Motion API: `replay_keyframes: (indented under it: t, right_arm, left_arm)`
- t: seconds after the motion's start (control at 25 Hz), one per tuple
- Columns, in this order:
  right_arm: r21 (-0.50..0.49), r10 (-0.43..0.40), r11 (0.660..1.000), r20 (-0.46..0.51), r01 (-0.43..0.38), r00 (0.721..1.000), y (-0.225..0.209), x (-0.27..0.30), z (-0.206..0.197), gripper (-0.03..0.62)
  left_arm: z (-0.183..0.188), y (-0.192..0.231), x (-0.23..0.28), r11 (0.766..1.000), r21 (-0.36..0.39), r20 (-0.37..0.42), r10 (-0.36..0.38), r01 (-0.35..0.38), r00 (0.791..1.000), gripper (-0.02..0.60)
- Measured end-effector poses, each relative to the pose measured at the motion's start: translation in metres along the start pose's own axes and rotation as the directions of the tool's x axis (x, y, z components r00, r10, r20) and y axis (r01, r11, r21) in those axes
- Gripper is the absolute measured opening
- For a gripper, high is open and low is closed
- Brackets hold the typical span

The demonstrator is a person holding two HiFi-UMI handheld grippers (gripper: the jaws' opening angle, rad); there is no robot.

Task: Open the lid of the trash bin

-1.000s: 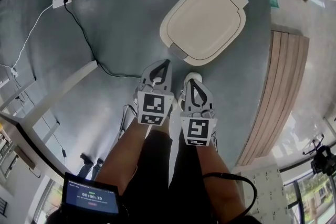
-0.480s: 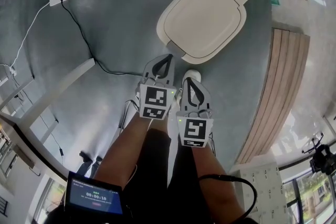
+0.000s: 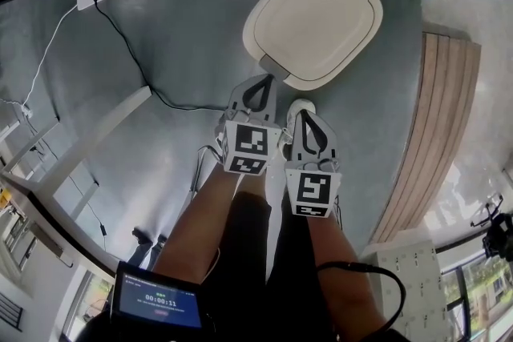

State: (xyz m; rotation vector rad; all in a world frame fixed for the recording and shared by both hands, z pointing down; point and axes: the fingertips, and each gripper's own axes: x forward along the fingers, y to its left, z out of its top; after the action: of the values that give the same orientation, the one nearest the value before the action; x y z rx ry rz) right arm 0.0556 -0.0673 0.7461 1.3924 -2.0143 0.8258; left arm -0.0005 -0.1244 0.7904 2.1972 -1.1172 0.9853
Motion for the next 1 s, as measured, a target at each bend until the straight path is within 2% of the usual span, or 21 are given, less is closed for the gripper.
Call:
replay_keyframes:
  t: [0.08, 0.4, 0.52, 0.68, 0.88, 1.0]
  right_arm:
    - [-0.004, 0.000, 1.000, -0.004, 0.000, 1.000, 0.000, 0.001, -0.001, 0.000]
    - [0.006, 0.010, 1.000, -0.005, -0.010, 1.000, -0.001, 0.006, -0.001, 0.000]
    - [0.012, 0.006, 1.000, -0.013, -0.006, 1.000, -0.005, 0.007, -0.003, 0.000]
    - [0.031, -0.009, 0.999, -0.017, 0.009, 1.000, -0.009, 0.008, -0.003, 0.000]
    - [0.029, 0.011, 1.000, -0.023, -0.010, 1.000, -0.004, 0.011, -0.004, 0.000]
    - [0.037, 0.014, 0.999, -0.026, -0.013, 1.000, -0.004, 0.013, -0.007, 0.000]
  left_arm:
    - [0.001, -0.001, 0.000, 1.000, 0.005, 0.003, 0.001, -0.001, 1.000, -0.003]
    - [0.003, 0.003, 0.002, 0.997, -0.082, 0.030, -0.003, 0.006, 1.000, -0.002]
    - [0.000, 0.002, 0.004, 0.999, -0.037, 0.002, -0.002, 0.002, 1.000, -0.002]
    - [-0.001, 0.002, 0.005, 1.000, -0.026, -0.026, -0.007, 0.007, 1.000, -0.003]
    - [0.000, 0.003, 0.005, 0.998, -0.066, -0.004, 0.001, -0.001, 1.000, -0.002]
    - [-0.001, 0.003, 0.005, 0.998, -0.065, -0.007, -0.003, 0.003, 1.000, -0.002]
